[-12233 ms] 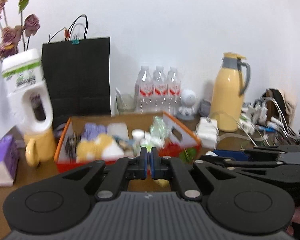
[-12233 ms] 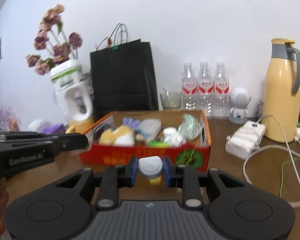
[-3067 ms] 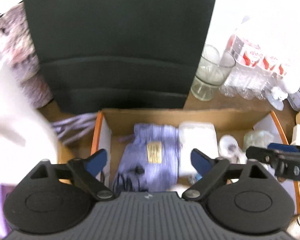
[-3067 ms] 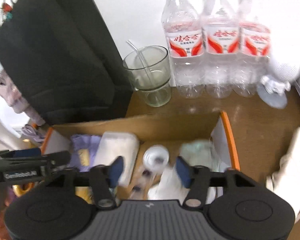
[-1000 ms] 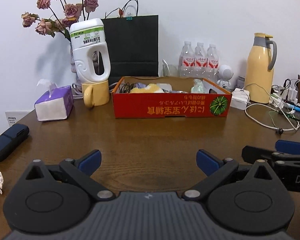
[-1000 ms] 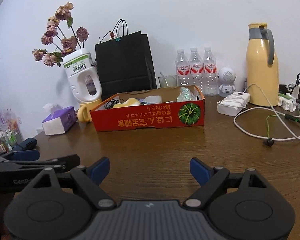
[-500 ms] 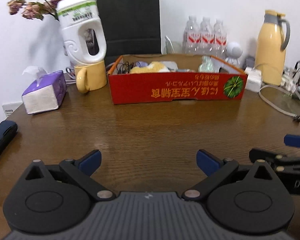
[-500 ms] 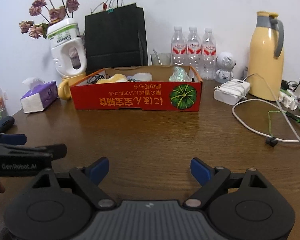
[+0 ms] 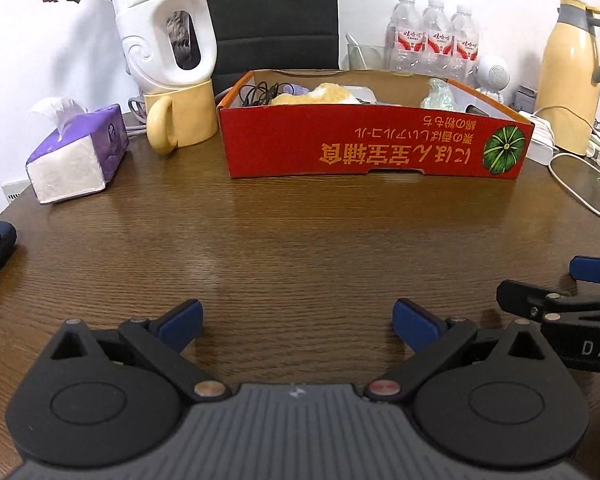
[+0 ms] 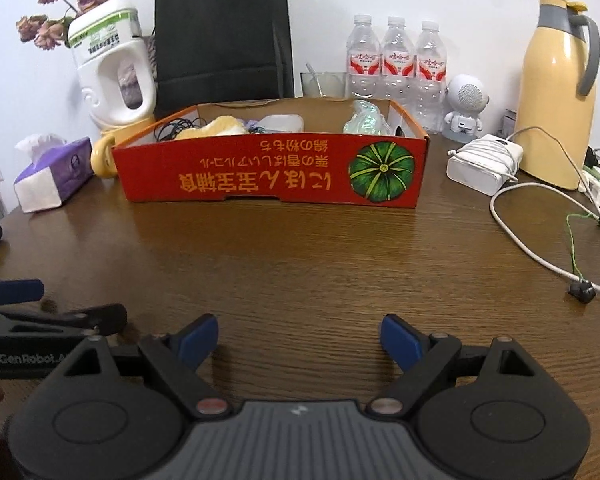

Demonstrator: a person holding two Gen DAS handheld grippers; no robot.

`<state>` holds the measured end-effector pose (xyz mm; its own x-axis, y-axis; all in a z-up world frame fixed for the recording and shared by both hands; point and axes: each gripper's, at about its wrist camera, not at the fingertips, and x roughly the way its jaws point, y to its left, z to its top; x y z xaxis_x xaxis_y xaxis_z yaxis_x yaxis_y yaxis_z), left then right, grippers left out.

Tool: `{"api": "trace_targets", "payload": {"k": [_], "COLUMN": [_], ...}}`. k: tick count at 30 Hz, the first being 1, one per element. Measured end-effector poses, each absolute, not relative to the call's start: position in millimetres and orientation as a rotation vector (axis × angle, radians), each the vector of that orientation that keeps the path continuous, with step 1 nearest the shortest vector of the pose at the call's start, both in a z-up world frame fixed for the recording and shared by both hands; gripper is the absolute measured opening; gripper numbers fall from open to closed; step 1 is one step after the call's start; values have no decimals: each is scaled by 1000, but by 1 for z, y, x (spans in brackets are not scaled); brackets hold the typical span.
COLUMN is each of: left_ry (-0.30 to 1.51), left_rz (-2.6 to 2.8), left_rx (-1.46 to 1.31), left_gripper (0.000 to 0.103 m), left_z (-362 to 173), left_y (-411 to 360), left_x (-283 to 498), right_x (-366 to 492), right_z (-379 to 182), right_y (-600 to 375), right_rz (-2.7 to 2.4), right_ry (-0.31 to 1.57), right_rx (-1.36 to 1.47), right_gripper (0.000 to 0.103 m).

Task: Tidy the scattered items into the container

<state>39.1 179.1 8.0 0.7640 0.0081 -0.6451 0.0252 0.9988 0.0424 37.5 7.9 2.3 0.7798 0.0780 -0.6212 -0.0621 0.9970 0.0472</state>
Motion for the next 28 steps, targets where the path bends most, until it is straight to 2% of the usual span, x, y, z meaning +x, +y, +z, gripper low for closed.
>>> {"api": "trace_targets", "payload": {"k": [9, 28], "left_ry": [700, 701], "left_rz": [-12, -13], "left_rx": [26, 21], "left_gripper": [103, 103], "left_z": [7, 7], "left_y": [181, 181], "left_x": [39, 40], "right_x": [40, 37], "right_z": [0, -1], "right_y": [10, 11], "right_rz": [28, 16], "right_ry": [700, 702], "right_rx": [4, 9], "right_gripper": [103, 103]}}
